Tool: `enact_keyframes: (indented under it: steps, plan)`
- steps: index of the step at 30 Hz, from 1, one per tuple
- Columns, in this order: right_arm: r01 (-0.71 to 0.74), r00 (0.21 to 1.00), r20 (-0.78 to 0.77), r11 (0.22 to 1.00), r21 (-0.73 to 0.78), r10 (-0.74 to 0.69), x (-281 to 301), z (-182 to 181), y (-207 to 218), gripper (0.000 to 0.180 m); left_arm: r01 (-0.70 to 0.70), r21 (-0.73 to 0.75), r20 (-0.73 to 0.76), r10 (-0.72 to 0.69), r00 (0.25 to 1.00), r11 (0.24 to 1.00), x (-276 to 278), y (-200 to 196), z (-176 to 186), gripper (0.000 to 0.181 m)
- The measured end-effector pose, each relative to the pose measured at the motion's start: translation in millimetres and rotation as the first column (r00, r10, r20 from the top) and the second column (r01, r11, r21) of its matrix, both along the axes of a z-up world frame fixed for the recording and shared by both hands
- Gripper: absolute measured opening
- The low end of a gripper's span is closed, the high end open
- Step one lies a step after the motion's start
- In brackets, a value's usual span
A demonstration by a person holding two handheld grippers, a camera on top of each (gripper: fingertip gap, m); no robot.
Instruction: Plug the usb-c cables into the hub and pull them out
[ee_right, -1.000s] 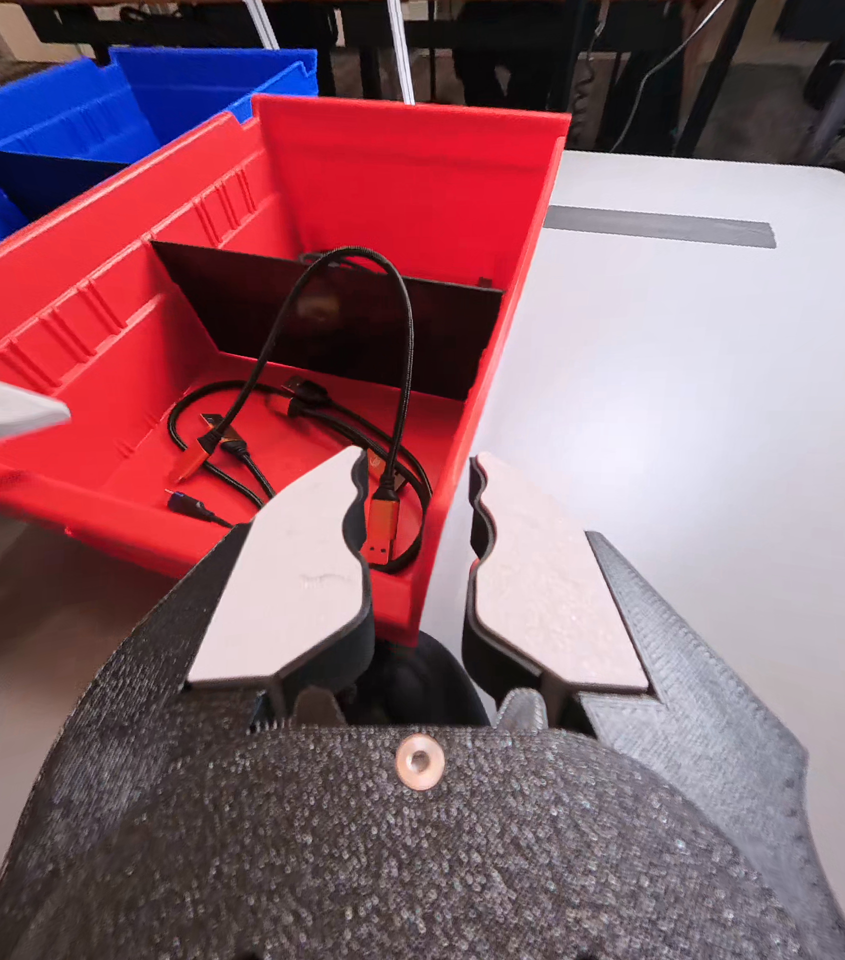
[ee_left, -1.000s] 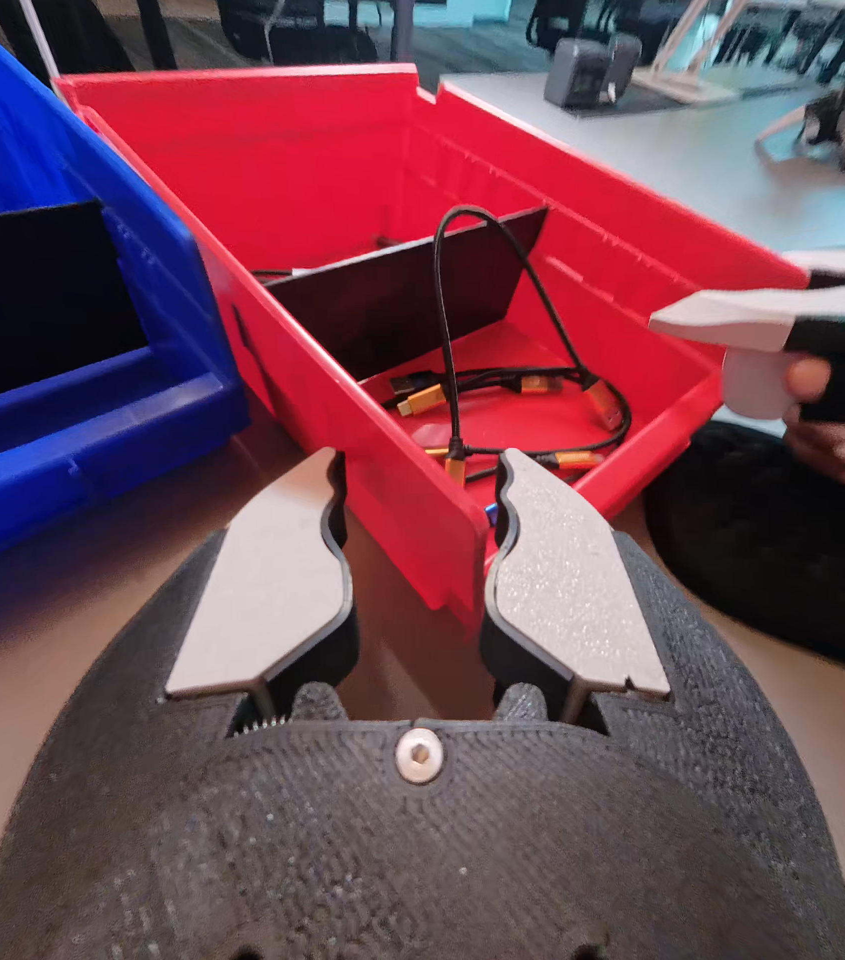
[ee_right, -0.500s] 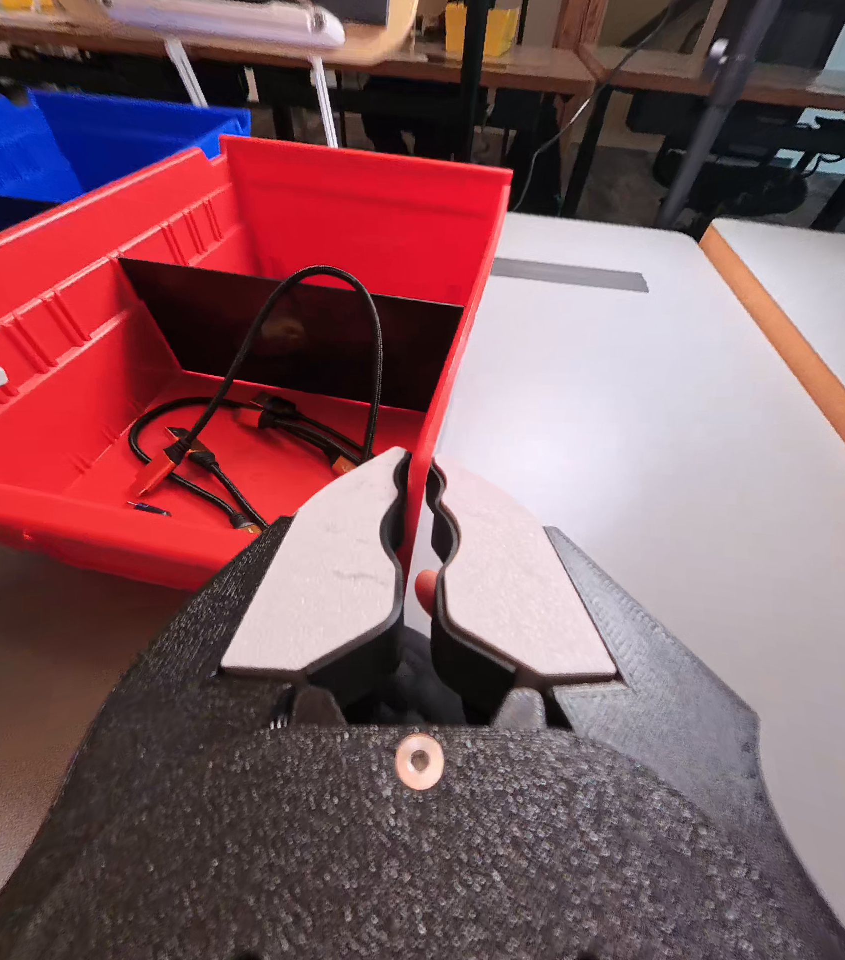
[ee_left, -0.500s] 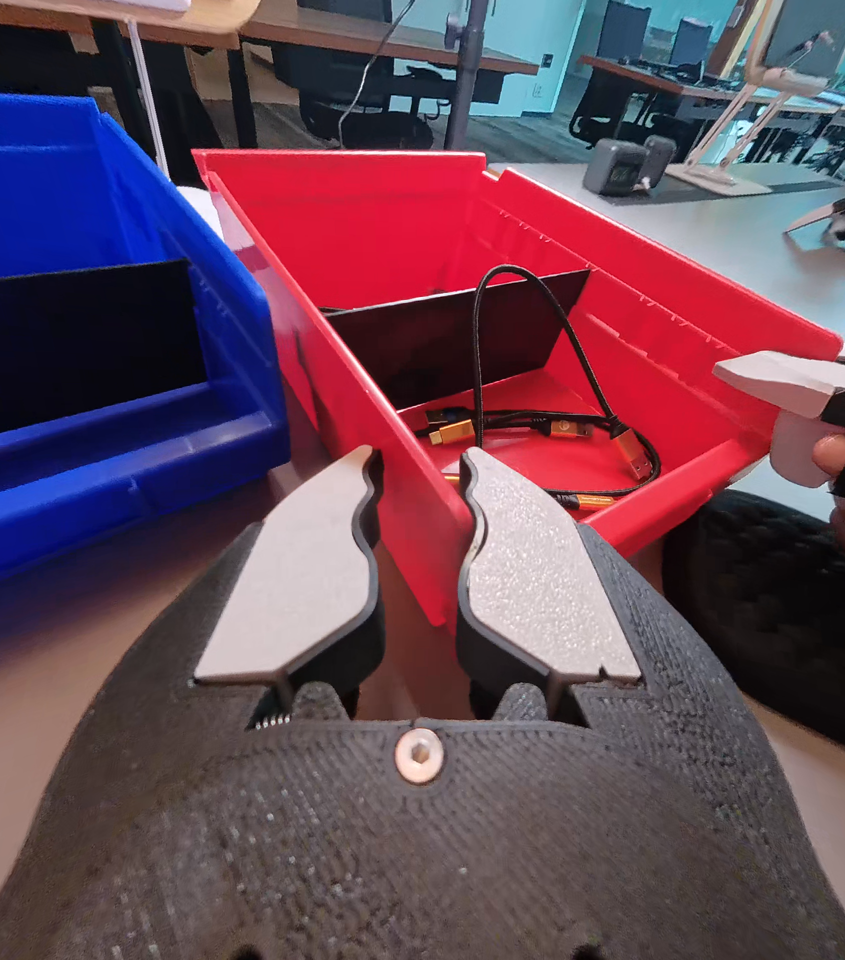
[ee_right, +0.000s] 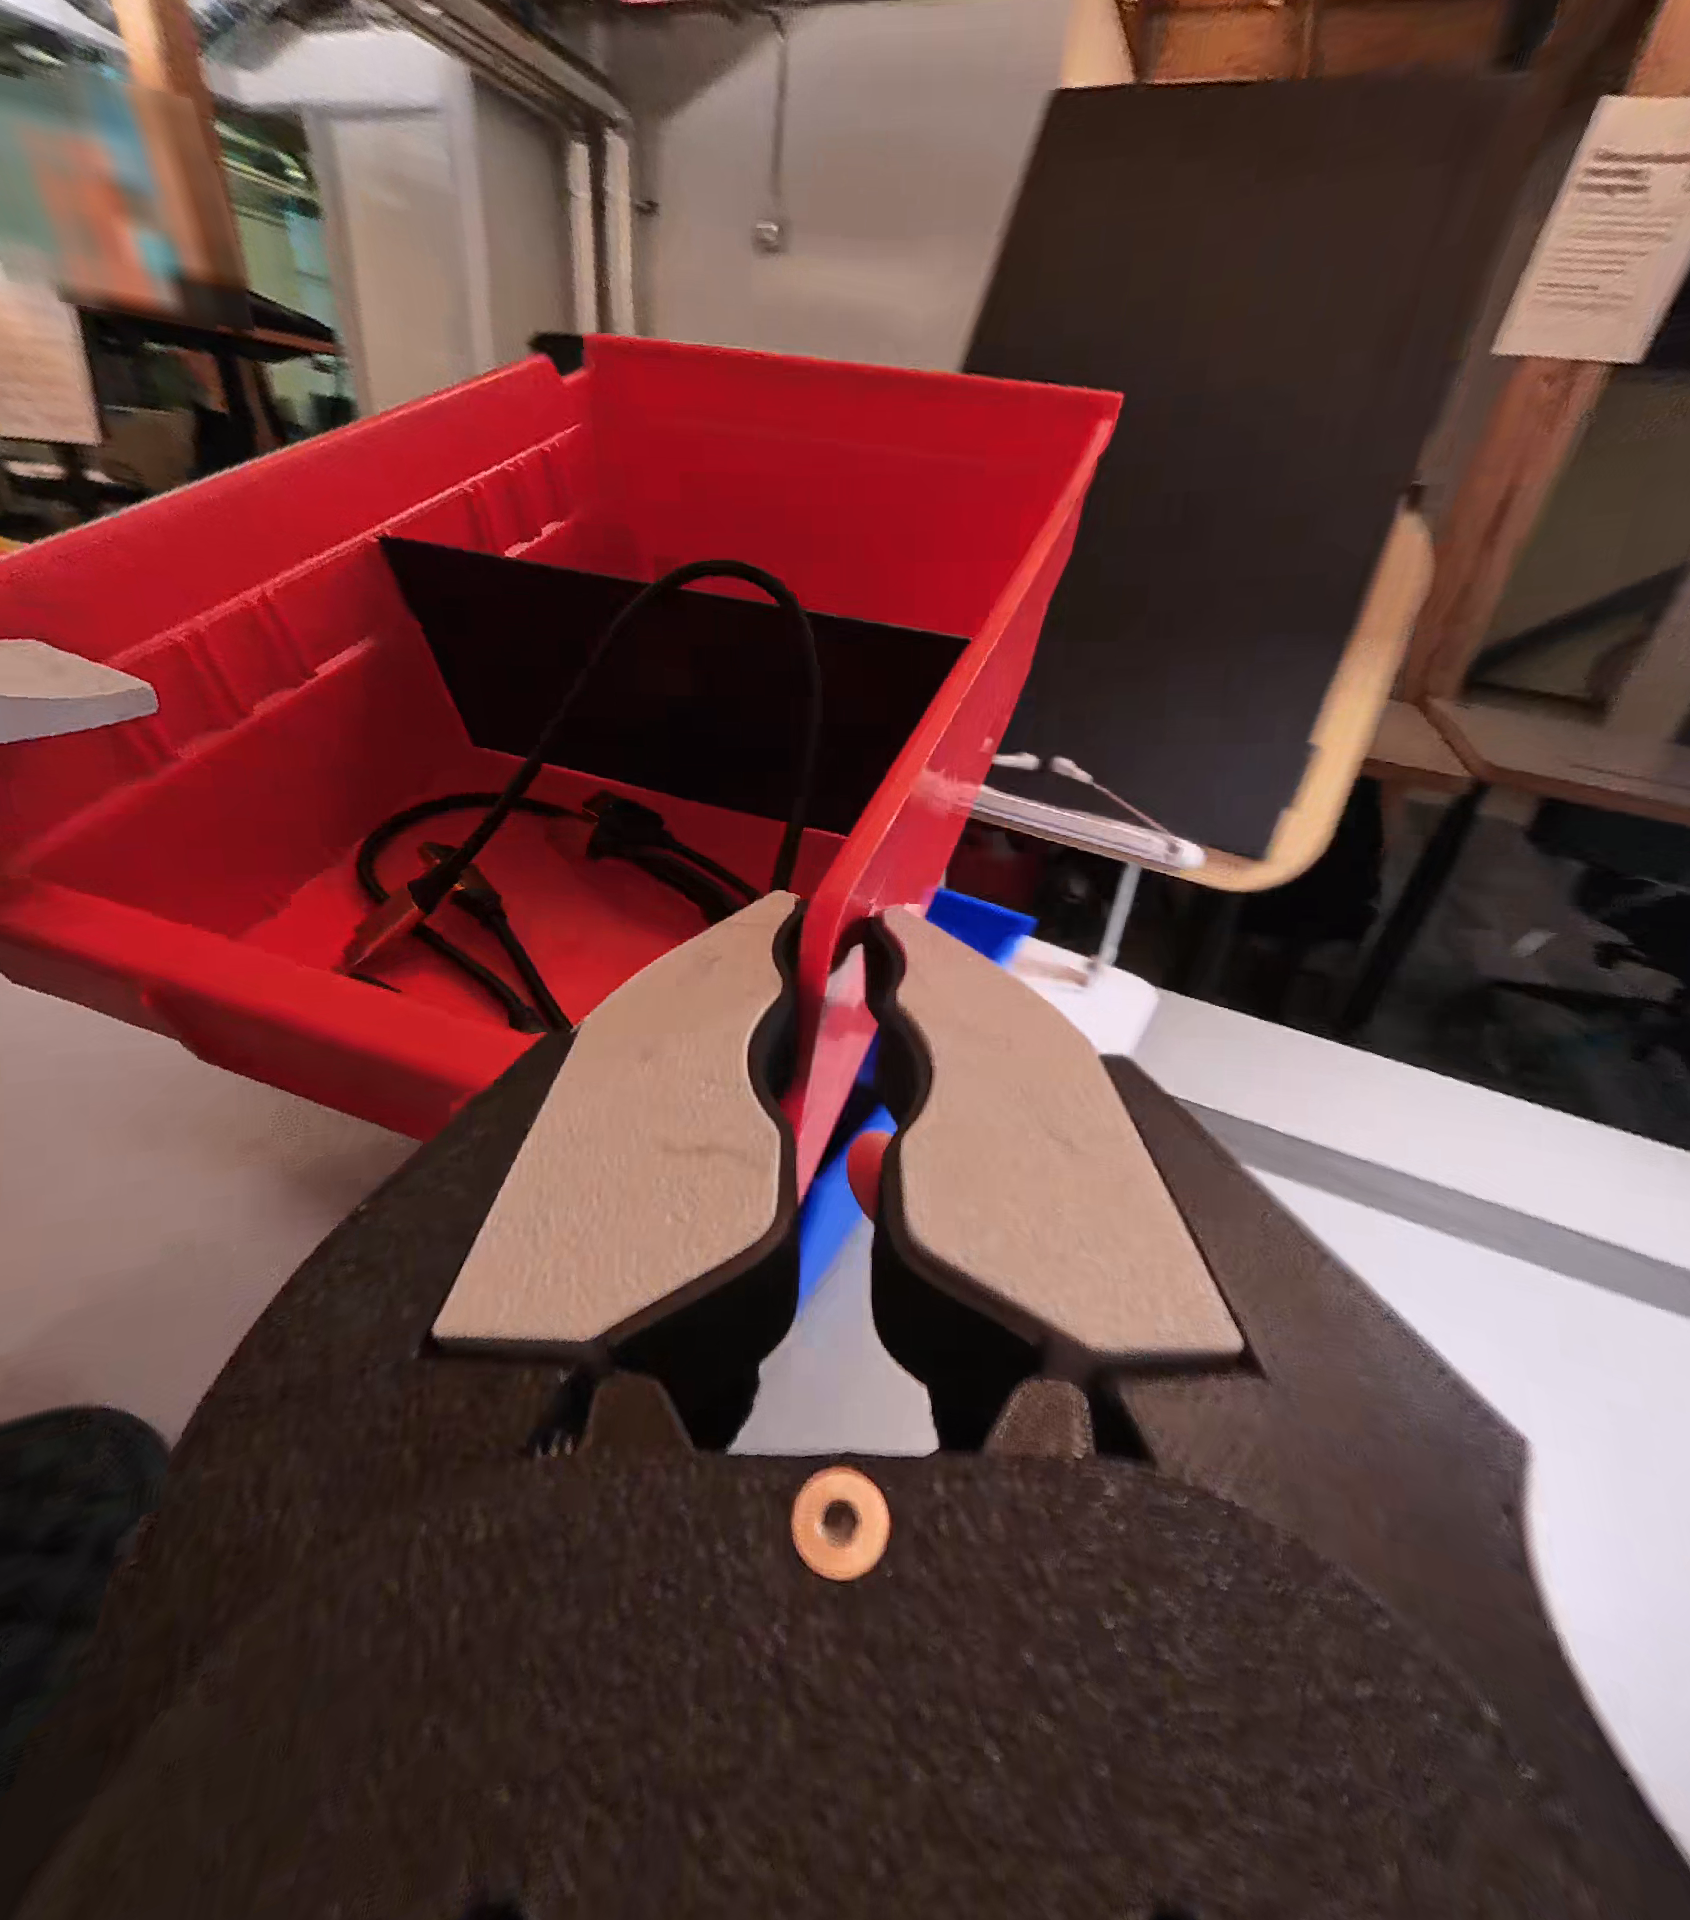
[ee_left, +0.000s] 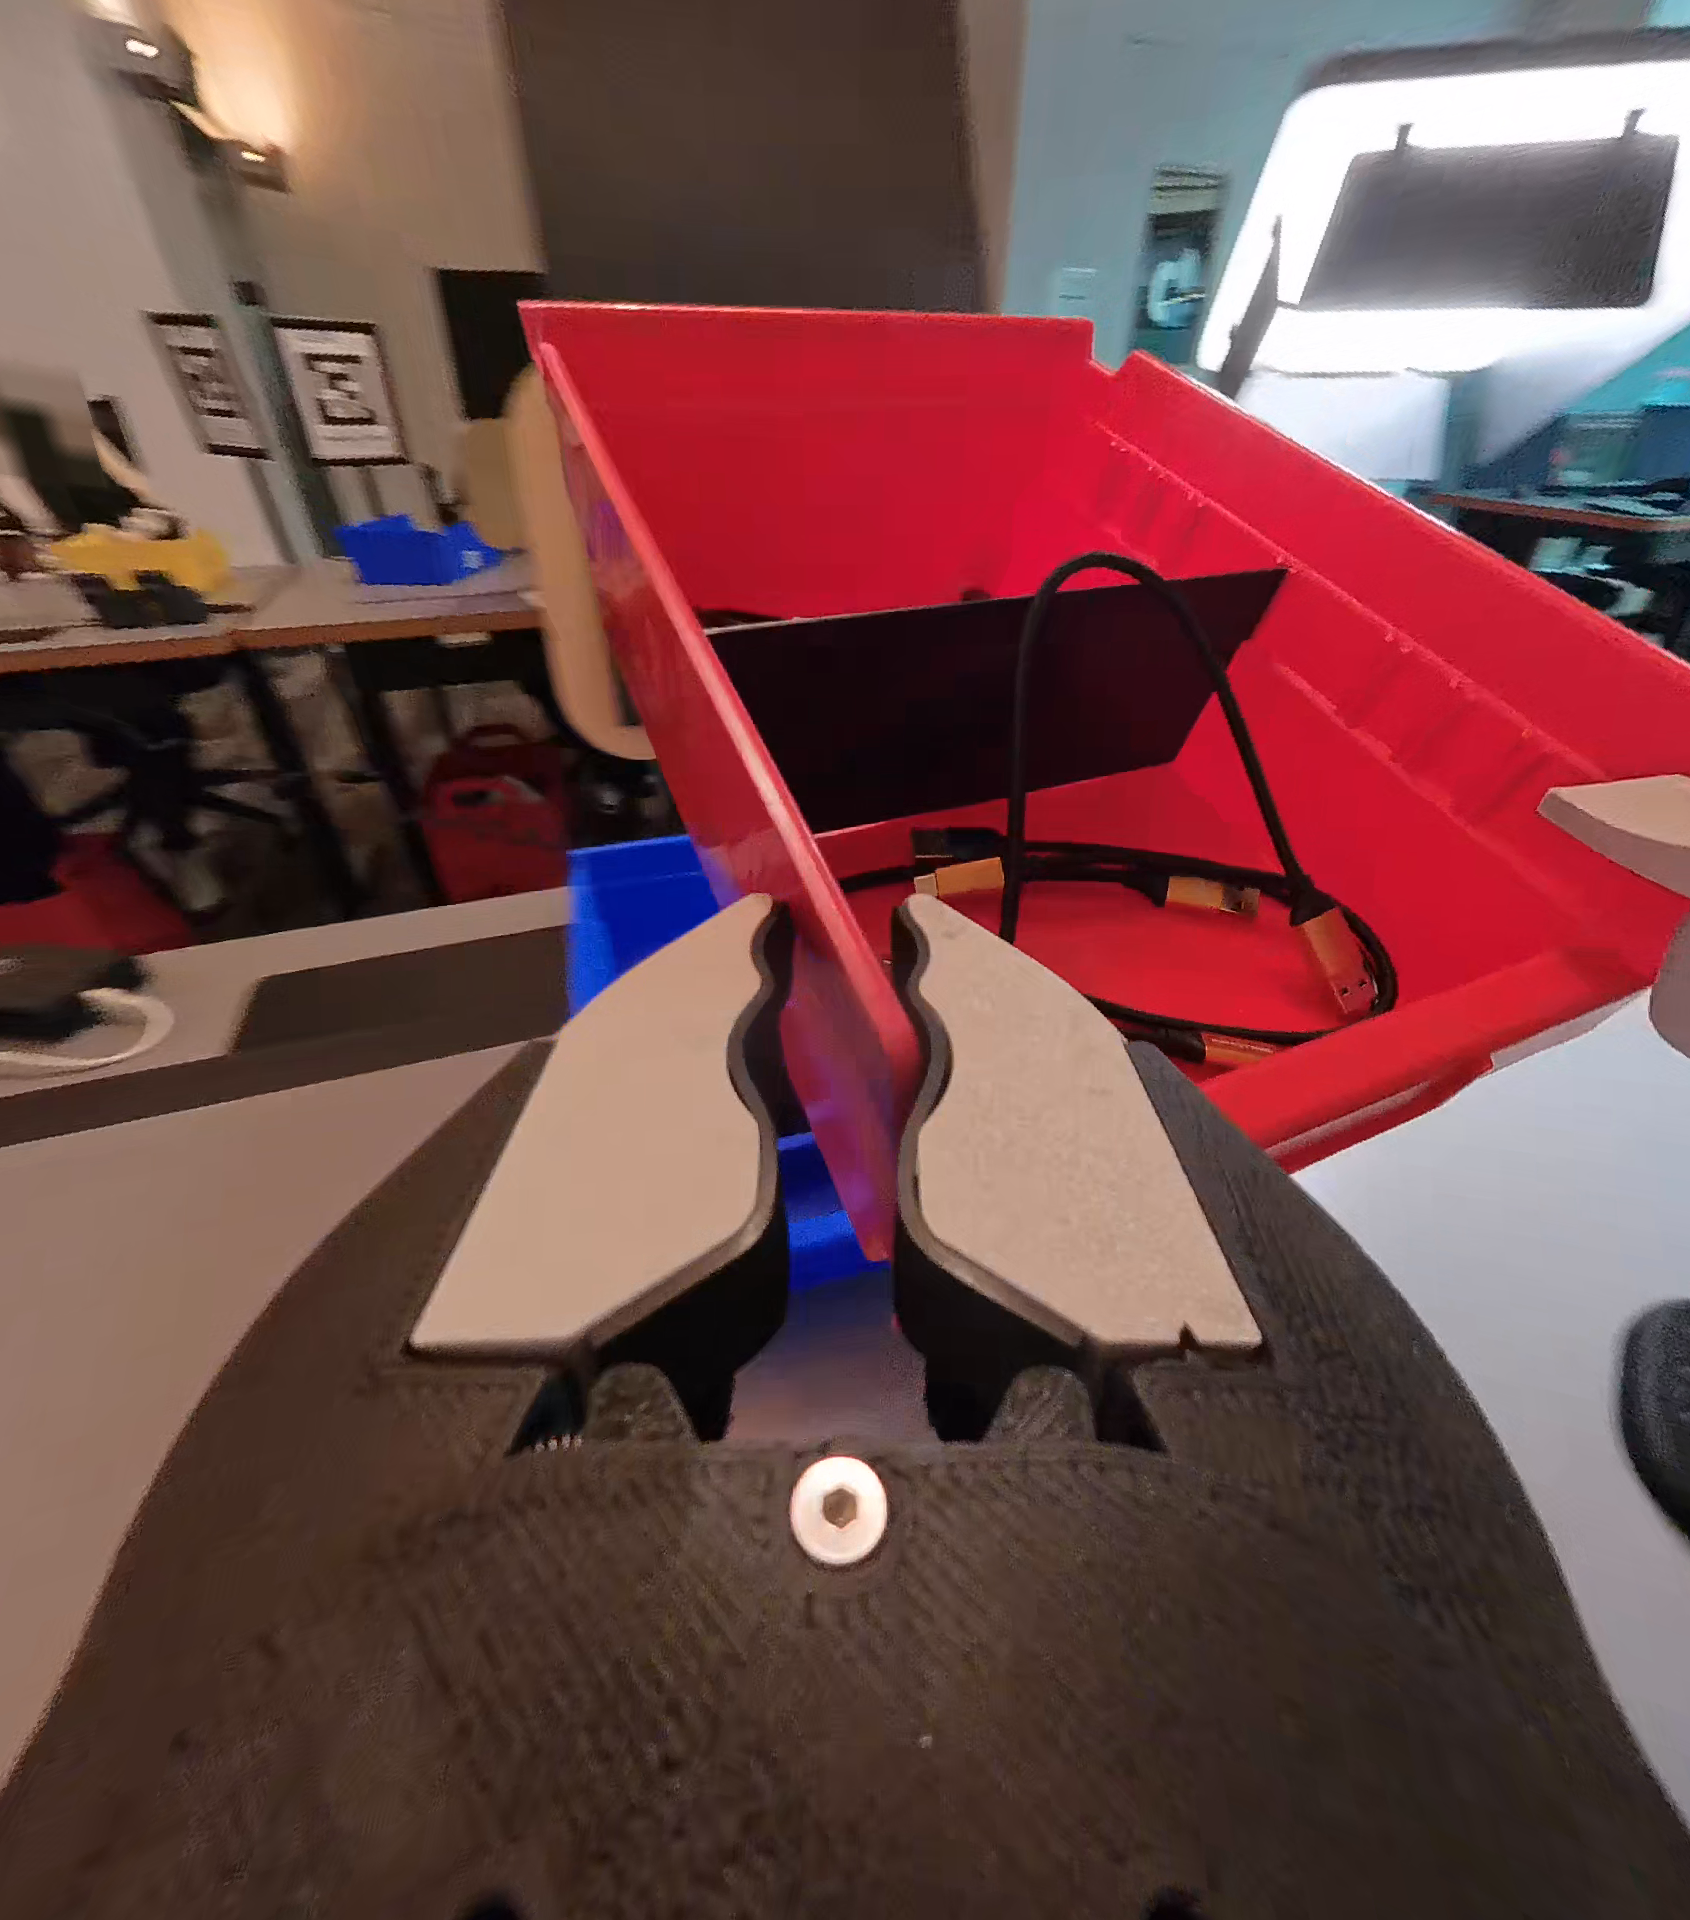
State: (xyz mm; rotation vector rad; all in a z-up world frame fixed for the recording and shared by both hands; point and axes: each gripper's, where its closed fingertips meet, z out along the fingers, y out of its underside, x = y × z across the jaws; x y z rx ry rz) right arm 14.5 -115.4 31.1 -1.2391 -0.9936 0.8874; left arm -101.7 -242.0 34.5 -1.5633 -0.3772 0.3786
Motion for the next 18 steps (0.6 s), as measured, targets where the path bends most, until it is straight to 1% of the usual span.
enact_keyframes:
  steps: [2, 5, 8, 11, 15, 18]
  plan:
    - [-0.066, 0.998, 0.012, 0.998, 0.001, 0.066, -38, -2, -26, 0.009, -0.091, -0.007, -0.012, 0.091, 0.996, 0.996, -29, -35, 4, 0.017]
    - [-0.179, 0.982, 0.060, 0.983, -0.041, 0.181, -94, -21, -68, 0.011, -0.221, -0.039, -0.017, 0.221, 0.975, 0.974, -75, -84, -6, 0.013]
    - [-0.245, 0.962, 0.111, 0.968, -0.059, 0.250, -138, -49, -106, 0.012, -0.309, -0.091, 0.026, 0.313, 0.950, 0.947, -117, -126, -31, 0.010]
    - [-0.305, 0.930, 0.188, 0.948, -0.088, 0.317, -170, -87, -138, 0.013, -0.374, -0.126, 0.063, 0.384, 0.921, 0.919, -147, -160, -63, 0.008]
    - [-0.350, 0.885, 0.290, 0.931, -0.105, 0.365, -196, -139, -166, 0.015, -0.407, -0.191, 0.115, 0.432, 0.895, 0.893, -178, -188, -110, 0.006]
    - [-0.338, 0.862, 0.353, 0.932, -0.133, 0.363, -204, -173, -164, 0.014, -0.386, -0.230, 0.175, 0.428, 0.887, 0.893, -189, -189, -149, 0.007]
